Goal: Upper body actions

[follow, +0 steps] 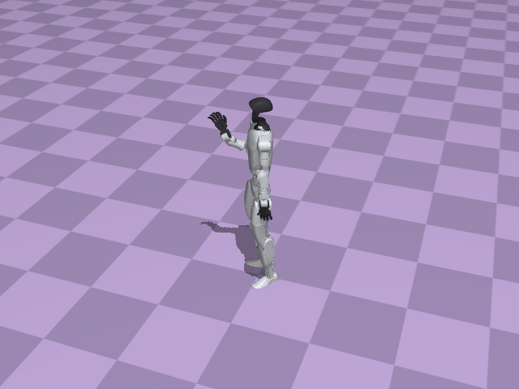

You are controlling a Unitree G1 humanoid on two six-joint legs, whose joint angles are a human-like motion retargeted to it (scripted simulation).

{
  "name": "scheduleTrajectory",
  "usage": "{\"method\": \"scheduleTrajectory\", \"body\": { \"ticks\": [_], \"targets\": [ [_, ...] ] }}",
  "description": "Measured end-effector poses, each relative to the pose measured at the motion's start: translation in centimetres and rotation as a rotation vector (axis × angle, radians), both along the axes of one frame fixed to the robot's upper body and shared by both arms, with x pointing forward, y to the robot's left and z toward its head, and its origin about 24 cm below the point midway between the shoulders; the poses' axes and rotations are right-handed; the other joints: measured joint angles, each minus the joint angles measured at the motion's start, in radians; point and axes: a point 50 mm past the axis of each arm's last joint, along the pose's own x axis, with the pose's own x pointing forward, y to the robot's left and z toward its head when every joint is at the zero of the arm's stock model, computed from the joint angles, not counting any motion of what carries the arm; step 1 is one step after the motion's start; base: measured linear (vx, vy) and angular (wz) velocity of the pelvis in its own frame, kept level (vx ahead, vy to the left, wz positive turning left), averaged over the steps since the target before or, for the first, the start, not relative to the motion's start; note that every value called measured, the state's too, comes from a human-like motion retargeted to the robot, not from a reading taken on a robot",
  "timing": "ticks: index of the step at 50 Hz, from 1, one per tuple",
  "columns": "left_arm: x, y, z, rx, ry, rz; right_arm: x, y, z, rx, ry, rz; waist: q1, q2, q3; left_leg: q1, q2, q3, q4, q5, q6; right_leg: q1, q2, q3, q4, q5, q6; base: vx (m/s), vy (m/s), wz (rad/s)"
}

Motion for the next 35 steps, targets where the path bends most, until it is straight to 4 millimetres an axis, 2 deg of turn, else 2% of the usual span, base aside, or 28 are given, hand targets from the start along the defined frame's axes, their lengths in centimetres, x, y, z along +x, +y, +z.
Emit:
{"method": "scheduleTrajectory", "body": {
  "ticks": [5,8,11,14,16,18,23,27,35],
  "targets": [
    [-0.4,0.3,0.0,0.011,0.013,0.007,2.2,1.8,0.6,-0.099,0.059,0.077,0.018,-0.013,-0.013,-0.002,-0.005,-0.01,0.0,0.003,0.001,0.002,-0.004,-0.005,0.0,-0.001,-0.001,0.0,0.0,0.0],
    [-0.7,0.4,0.1,0.012,0.02,0.015,6.0,2.4,0.2,-0.202,0.222,0.078,0.021,-0.011,-0.02,-0.002,-0.002,-0.007,0.0,0.003,0.002,-0.002,-0.001,0.0,0.003,0.001,-0.002,0.0,0.0,0.0],
    [-0.7,0.2,0.1,0.007,0.022,0.038,10.0,3.6,-1.1,-0.283,0.461,0.167,0.019,-0.003,-0.021,0.001,0.003,0.005,-0.002,0.002,0.003,-0.01,0.005,0.012,0.007,0.005,-0.004,-0.07,0.03,-0.2],
    [-0.2,0.1,0.0,0.003,0.007,0.057,11.8,5.2,-2.3,-0.296,0.628,0.32,0.022,0.001,-0.012,0.002,0.005,0.012,-0.003,0.002,0.002,-0.015,0.005,0.018,0.008,0.009,-0.004,-0.02,0.01,-0.07],
    [0.2,0.1,0.0,0.005,-0.005,0.054,11.6,5.7,-2.3,-0.277,0.638,0.391,0.032,-0.004,-0.004,0.001,0.004,0.009,-0.002,0.004,0.002,-0.014,0.003,0.016,0.007,0.009,-0.003,0.0,0.0,0.0],
    [0.3,0.1,0.0,0.009,-0.01,0.046,10.8,5.2,-1.9,-0.252,0.585,0.371,0.042,-0.009,-0.001,-0.002,0.001,-0.002,-0.001,0.007,0.001,-0.01,-0.001,0.008,0.006,0.007,-0.002,0.04,-0.01,0.28],
    [0.0,0.0,0.0,0.005,0.008,0.035,7.7,3.2,-2.2,-0.219,0.388,0.09,0.052,-0.01,-0.007,-0.011,-0.006,-0.027,0.001,0.008,0.003,-0.001,-0.005,-0.014,0.002,0.001,-0.001,0.03,0.02,0.26],
    [0.1,-0.1,0.0,0.005,-0.003,0.065,6.6,2.9,-4.0,-0.247,0.433,0.05,0.034,-0.005,0.005,-0.009,-0.008,-0.034,0.003,0.008,0.003,0.006,-0.007,-0.022,0.0,-0.001,0.0,0.0,0.0,0.0],
    [0.1,-0.1,0.0,-0.001,0.003,0.062,5.1,1.7,-9.6,-0.163,0.686,0.185,0.037,-0.001,0.015,-0.01,-0.011,-0.024,0.003,0.008,0.003,0.003,-0.012,-0.015,-0.001,0.002,0.001,0.0,0.0,0.0]
  ]
}}
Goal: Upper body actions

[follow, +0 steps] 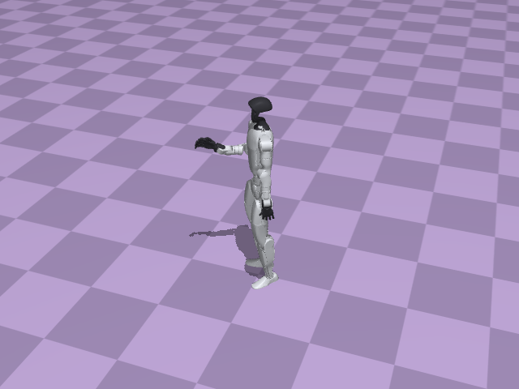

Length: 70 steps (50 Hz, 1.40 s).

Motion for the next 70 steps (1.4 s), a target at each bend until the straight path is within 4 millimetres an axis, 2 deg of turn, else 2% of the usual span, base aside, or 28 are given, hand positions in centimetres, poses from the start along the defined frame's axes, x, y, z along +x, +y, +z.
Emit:
{"method": "scheduleTrajectory", "body": {
  "ticks": [5,10,13,16,21,25,28,30,32,35,37,40,43,47,53,56,60,62,64,67,70],
  "targets": [
    [0.4,0.1,0.0,0.004,-0.01,-0.034,-1.5,-1.0,-3.5,-0.082,0.136,-0.021,0.001,-0.002,0.013,0.001,-0.002,0.004,0.0,0.0,0.0,-0.001,-0.003,0.003,0.0,0.001,0.0,0.0,0.0,0.0],
    [0.6,0.0,0.0,0.001,-0.018,-0.064,-3.3,-2.0,-8.4,-0.217,0.349,-0.011,0.001,0.002,0.017,0.001,-0.002,0.008,-0.001,0.0,0.0,-0.003,-0.003,0.006,0.001,0.002,0.001,0.0,0.0,0.0],
    [0.8,0.0,-0.1,-0.001,-0.026,-0.08,-4.6,-2.6,-12.3,-0.306,0.565,0.021,0.003,0.003,0.024,0.002,-0.001,0.009,0.001,-0.001,-0.001,-0.002,-0.003,0.007,0.001,0.002,0.0,0.0,0.0,0.0],
    [1.0,0.0,-0.1,-0.001,-0.029,-0.087,-6.7,-3.2,-16.4,-0.396,0.85,0.081,0.005,0.003,0.033,0.006,-0.001,0.008,0.001,-0.001,-0.001,0.002,-0.003,0.007,0.001,0.002,0.0,0.0,0.0,0.0],
    [1.0,0.0,0.0,-0.005,-0.027,-0.077,-12.0,-4.5,-22.3,-0.488,1.352,0.125,0.011,0.004,0.04,0.009,0.001,0.007,0.001,-0.001,-0.001,0.005,-0.001,0.006,0.001,0.002,0.0,0.0,0.0,0.0],
    [0.8,-0.1,0.0,-0.007,-0.024,-0.074,-17.3,-4.6,-25.3,-0.527,1.65,0.128,0.016,0.007,0.04,0.011,0.003,0.008,0.0,-0.001,0.0,0.006,0.001,0.006,0.001,0.001,0.0,0.0,0.0,0.0],
    [0.9,-0.1,0.0,-0.006,-0.024,-0.079,-22.2,-4.4,-26.2,-0.513,1.92,0.079,0.022,0.01,0.042,0.013,0.003,0.009,0.0,-0.002,-0.001,0.007,0.002,0.007,0.001,0.001,-0.001,0.0,0.0,0.0],
    [0.9,-0.1,0.0,-0.006,-0.025,-0.089,-25.3,-4.2,-26.2,-0.415,2.117,0.068,0.033,0.01,0.044,0.015,0.004,0.009,0.0,-0.002,-0.001,0.008,0.003,0.008,0.002,0.0,-0.001,0.0,0.0,0.0],
    [1.1,-0.1,-0.1,-0.008,-0.029,-0.101,-27.5,-3.6,-26.1,-0.258,2.255,0.097,0.044,0.009,0.049,0.017,0.003,0.008,-0.001,-0.001,-0.001,0.01,0.003,0.007,0.002,0.0,-0.002,0.0,0.0,0.0],
    [1.2,-0.1,-0.1,-0.008,-0.037,-0.109,-29.6,-1.7,-26.3,-0.076,2.323,0.163,0.086,0.008,0.053,0.025,0.008,0.04,-0.004,-0.004,-0.005,-0.003,0.003,0.041,0.017,-0.004,-0.004,0.02,-0.02,-0.45],
    [1.2,-0.1,-0.1,-0.005,-0.041,-0.118,-29.8,-1.6,-26.3,-0.098,2.306,0.102,0.093,0.004,0.056,0.026,0.004,0.043,-0.005,-0.004,-0.004,-0.01,0.006,0.042,0.018,-0.002,-0.013,0.0,-0.01,-0.19],
    [1.0,-0.1,-0.1,-0.003,-0.041,-0.118,-28.3,-1.9,-26.6,-0.144,2.182,0.066,0.014,0.005,0.058,0.012,-0.012,-0.029,-0.003,0.005,0.003,0.021,0.008,-0.03,-0.015,0.002,-0.013,-0.02,0.0,1.06],
    [0.7,-0.1,-0.1,0.001,-0.036,-0.107,-27.2,-2.6,-26.6,-0.248,2.154,0.168,-0.018,0.014,0.055,0.01,-0.009,-0.047,-0.004,0.007,0.003,0.024,-0.003,-0.05,-0.014,0.005,0.001,-0.03,0.01,0.4],
    [0.9,0.0,-0.1,0.0,-0.038,-0.121,-26.2,-3.4,-26.5,-0.396,2.177,0.312,0.004,0.013,0.055,0.015,-0.004,-0.02,-0.002,0.004,0.002,0.022,-0.002,-0.024,-0.009,0.004,0.002,-0.01,0.0,-0.29],
    [1.5,0.2,-0.1,0.03,-0.069,-0.175,-25.9,-2.9,-26.6,-0.481,2.137,0.334,0.0,0.004,0.05,0.015,-0.013,-0.028,-0.003,0.004,0.004,0.028,0.013,-0.034,-0.021,0.001,-0.014,0.0,0.0,0.0],
    [2.7,0.2,-0.2,0.063,-0.17,-0.174,-25.8,-2.6,-26.7,-0.509,2.131,0.333,-0.004,0.003,0.05,0.015,-0.013,-0.03,-0.004,0.004,0.004,0.032,0.017,-0.037,-0.026,0.0,-0.016,0.0,0.0,0.0],
    [5.9,0.4,0.3,0.107,-0.404,-0.048,-25.5,-2.6,-26.7,-0.542,2.109,0.328,-0.01,0.004,0.052,0.016,-0.012,-0.034,-0.004,0.003,0.004,0.03,0.016,-0.042,-0.025,0.003,-0.015,0.0,0.0,0.0],
    [8.7,0.7,1.3,0.116,-0.577,0.075,-25.5,-2.7,-26.7,-0.536,2.109,0.329,-0.003,0.006,0.057,0.019,-0.009,-0.031,-0.004,0.002,0.003,0.029,0.015,-0.039,-0.022,0.004,-0.013,0.0,0.0,0.0],
    [12.0,1.6,3.2,0.133,-0.78,0.193,-25.7,-2.8,-26.7,-0.515,2.119,0.327,0.008,0.008,0.058,0.021,-0.007,-0.026,-0.004,0.001,0.003,0.029,0.014,-0.033,-0.02,0.003,-0.012,0.0,0.0,0.0],
    [17.4,3.9,8.0,0.222,-1.116,0.286,-26.3,-3.0,-26.6,-0.461,2.148,0.31,0.027,0.009,0.053,0.019,-0.006,-0.021,-0.003,0.002,0.001,0.032,0.015,-0.026,-0.019,-0.001,-0.011,0.0,0.0,0.0],
    [22.1,7.3,15.2,0.436,-1.453,0.195,-27.0,-3.2,-26.5,-0.407,2.178,0.287,0.042,0.009,0.04,0.014,-0.008,-0.024,-0.002,0.003,0.0,0.037,0.016,-0.026,-0.024,-0.006,-0.012,0.0,0.0,0.0]
  ]
}}
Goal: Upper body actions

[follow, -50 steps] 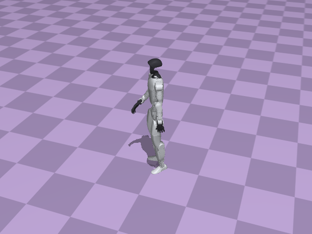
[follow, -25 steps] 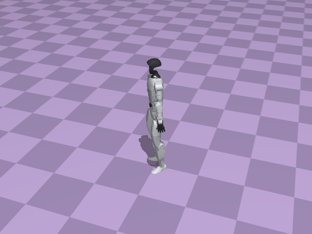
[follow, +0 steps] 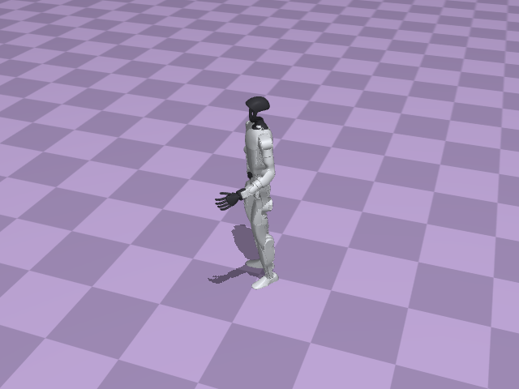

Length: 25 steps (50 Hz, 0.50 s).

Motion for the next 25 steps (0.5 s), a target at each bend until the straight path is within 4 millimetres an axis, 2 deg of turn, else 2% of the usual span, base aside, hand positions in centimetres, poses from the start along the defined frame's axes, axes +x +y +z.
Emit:
{"method": "scheduleTrajectory", "body": {
  "ticks": [3,6,9,13,15,18,21,23,25],
  "targets": [
    [3.2,2.8,8.0,0.338,-0.243,0.085,-0.5,0.1,0.0,-0.002,0.018,-0.007,0.004,0.0,-0.017,-0.006,-0.003,-0.011,0.002,0.002,0.0,0.004,-0.001,-0.008,-0.003,-0.003,0.0,0.01,0.01,0.14],
    [4.8,3.8,16.6,0.558,-0.564,0.223,-0.6,0.2,0.0,-0.008,0.027,0.029,-0.004,0.002,-0.031,-0.01,-0.005,-0.027,0.004,0.005,0.0,0.006,-0.007,-0.022,-0.002,-0.003,0.003,0.04,0.04,0.26],
    [4.6,2.9,24.7,0.648,-0.963,0.371,-0.5,0.1,0.0,-0.011,0.03,0.091,-0.009,0.004,-0.044,-0.01,-0.007,-0.034,0.004,0.005,0.001,0.006,-0.009,-0.031,-0.001,-0.002,0.004,0.03,0.04,0.11],
    [2.2,0.8,33.6,0.68,-1.529,0.604,-0.3,0.0,0.0,-0.015,0.033,0.172,-0.009,0.007,-0.059,-0.009,-0.006,-0.036,0.006,0.005,0.001,0.008,-0.01,-0.033,0.0,-0.002,0.004,0.04,0.07,0.02],
    [2.1,0.5,36.7,0.674,-1.619,0.67,-0.2,-0.2,0.0,-0.016,0.033,0.199,-0.015,0.011,-0.07,-0.013,-0.004,-0.039,0.007,0.006,0.001,0.008,-0.009,-0.035,0.001,-0.004,0.006,0.0,0.07,0.08],
    [4.5,1.0,39.4,0.565,-1.476,0.595,0.2,-0.8,0.1,-0.027,0.042,0.226,-0.028,0.029,-0.099,-0.026,0.001,-0.039,0.008,0.005,0.001,-0.006,-0.004,-0.035,0.001,-0.004,0.006,-0.01,0.12,-0.02],
    [6.0,1.5,40.6,0.489,-1.345,0.395,0.6,-1.3,0.2,-0.038,0.058,0.243,-0.036,0.051,-0.122,-0.033,0.008,-0.019,0.006,0.001,0.0,-0.025,0.001,-0.019,0.003,0.0,0.004,0.05,0.13,-0.34],
    [5.9,1.8,40.9,0.486,-1.314,0.298,0.8,-1.5,0.3,-0.041,0.063,0.245,-0.04,0.06,-0.126,-0.032,0.011,-0.002,0.003,-0.002,-0.001,-0.036,0.003,-0.004,0.006,0.003,0.004,0.03,0.08,-0.46],
    [5.1,2.2,40.9,0.498,-1.327,0.297,1.0,-1.5,0.3,-0.041,0.064,0.241,-0.038,0.063,-0.123,-0.027,0.013,0.016,0.0,-0.005,-0.002,-0.042,0.002,0.013,0.009,0.005,0.005,0.0,0.03,-0.47]
  ]
}}
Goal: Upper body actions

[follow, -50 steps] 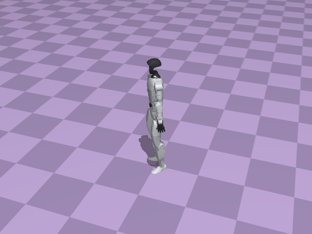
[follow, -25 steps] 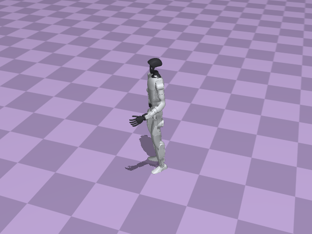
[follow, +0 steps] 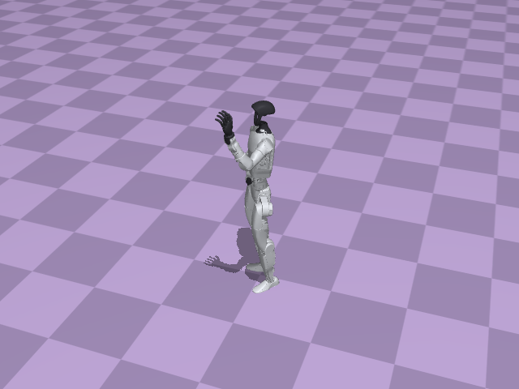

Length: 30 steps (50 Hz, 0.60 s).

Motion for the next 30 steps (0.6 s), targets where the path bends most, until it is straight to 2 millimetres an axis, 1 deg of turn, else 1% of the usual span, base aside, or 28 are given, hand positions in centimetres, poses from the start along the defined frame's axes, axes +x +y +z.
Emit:
{"method": "scheduleTrajectory", "body": {
  "ticks": [2,5,7,8,10,12,14,15,16,19,22,23,24,25,27,28,30],
  "targets": [
    [-1.5,0.1,-0.5,0.002,-0.09,0.074,-0.2,0.0,0.0,-0.003,0.0,-0.011,0.018,0.0,0.001,0.005,0.002,0.021,0.0,-0.004,-0.002,-0.001,-0.002,0.019,0.0,0.0,0.003,0.03,0.02,-0.52],
    [-3.8,0.0,-1.6,0.005,-0.279,0.25,-0.8,0.1,0.0,-0.009,-0.002,-0.046,0.044,-0.006,0.005,0.011,0.0,0.042,-0.001,-0.007,-0.003,0.003,-0.008,0.038,0.002,-0.002,0.008,0.01,-0.02,-0.32],
    [-4.8,-0.5,-2.6,0.088,-0.332,0.358,-1.1,0.2,0.0,-0.013,-0.005,-0.082,0.05,-0.01,0.01,0.013,-0.003,0.043,-0.002,-0.007,-0.003,0.006,-0.011,0.041,0.001,-0.004,0.009,0.0,0.0,0.0],
    [-4.9,-0.7,-3.2,0.138,-0.318,0.398,-1.2,0.2,0.0,-0.015,-0.006,-0.102,0.05,-0.012,0.013,0.013,-0.005,0.042,-0.001,-0.007,-0.003,0.007,-0.012,0.04,0.001,-0.005,0.008,0.0,0.0,0.0],
    [-4.5,-1.2,-4.9,0.212,-0.227,0.439,-1.4,0.2,0.0,-0.022,-0.01,-0.143,0.05,-0.013,0.017,0.013,-0.008,0.038,-0.002,-0.007,-0.003,0.008,-0.014,0.038,0.0,-0.004,0.008,0.0,0.0,0.0],
    [-3.9,-1.5,-7.3,0.257,-0.099,0.415,-1.5,0.2,0.0,-0.028,-0.011,-0.174,0.052,-0.013,0.02,0.014,-0.011,0.038,-0.003,-0.007,-0.002,0.006,-0.017,0.038,0.001,-0.003,0.009,0.0,0.0,0.0],
    [-3.2,-1.8,-10.7,0.268,0.052,0.356,-1.5,0.1,0.1,-0.032,-0.007,-0.187,0.054,-0.013,0.022,0.015,-0.014,0.038,-0.004,-0.007,-0.002,0.002,-0.021,0.038,0.002,0.0,0.01,0.0,0.0,0.0],
    [-2.9,-2.0,-12.7,0.265,0.137,0.322,-1.5,0.1,0.1,-0.032,-0.004,-0.189,0.055,-0.013,0.022,0.015,-0.015,0.038,-0.005,-0.007,-0.002,0.0,-0.023,0.038,0.003,0.001,0.01,0.0,0.0,0.0],
    [-2.5,-2.1,-15.2,0.251,0.239,0.293,-1.5,0.0,0.1,-0.032,-0.002,-0.186,0.055,-0.012,0.021,0.015,-0.015,0.039,-0.006,-0.008,-0.002,-0.003,-0.024,0.039,0.004,0.002,0.011,0.0,0.0,0.0],
    [-2.2,-2.1,-23.6,0.184,0.567,0.242,-1.3,0.0,0.1,-0.03,0.001,-0.167,0.055,-0.008,0.019,0.014,-0.015,0.044,-0.008,-0.009,-0.002,-0.01,-0.024,0.043,0.005,0.004,0.011,0.0,0.0,0.0],
    [-3.3,-1.9,-32.6,0.163,0.903,0.24,-1.3,0.1,0.1,-0.028,-0.001,-0.142,0.049,-0.009,0.016,0.011,-0.017,0.042,-0.006,-0.008,0.0,-0.008,-0.024,0.041,0.003,0.004,0.011,0.0,0.0,0.0],
    [-3.7,-2.0,-35.3,0.178,1.019,0.233,-1.2,0.2,0.0,-0.025,-0.006,-0.136,0.046,-0.011,0.018,0.01,-0.018,0.037,-0.005,-0.008,0.0,-0.005,-0.024,0.038,0.002,0.003,0.011,-0.05,-0.02,0.21],
    [-4.2,-1.9,-37.3,0.196,1.122,0.223,-1.1,0.3,0.0,-0.022,-0.011,-0.13,0.044,-0.014,0.022,0.01,-0.018,0.032,-0.004,-0.007,0.001,-0.002,-0.025,0.034,0.002,0.002,0.012,-0.05,-0.03,0.25],
    [-4.8,-1.8,-39.1,0.215,1.218,0.213,-1.0,0.4,0.0,-0.019,-0.017,-0.125,0.042,-0.016,0.027,0.011,-0.019,0.027,-0.004,-0.006,0.001,0.002,-0.026,0.029,0.001,0.001,0.012,-0.03,-0.04,0.28],
    [-5.6,-1.8,-41.1,0.245,1.329,0.194,-0.6,0.7,-0.1,-0.006,-0.028,-0.116,0.038,-0.023,0.036,0.011,-0.02,0.015,-0.003,-0.004,0.002,0.006,-0.03,0.018,0.002,0.002,0.015,-0.01,-0.06,0.28],
    [-5.9,-1.9,-41.5,0.259,1.351,0.184,-0.5,0.8,-0.2,-0.001,-0.033,-0.111,0.036,-0.025,0.039,0.011,-0.019,0.01,-0.004,-0.002,0.001,0.007,-0.032,0.014,0.002,0.003,0.017,-0.01,-0.05,0.21],
    [-6.3,-1.8,-41.5,0.273,1.343,0.19,-0.3,0.8,-0.2,0.006,-0.041,-0.101,0.037,-0.027,0.044,0.01,-0.017,0.007,-0.005,-0.001,0.001,0.006,-0.033,0.009,0.003,0.005,0.019,0.0,0.0,0.0]
  ]
}}
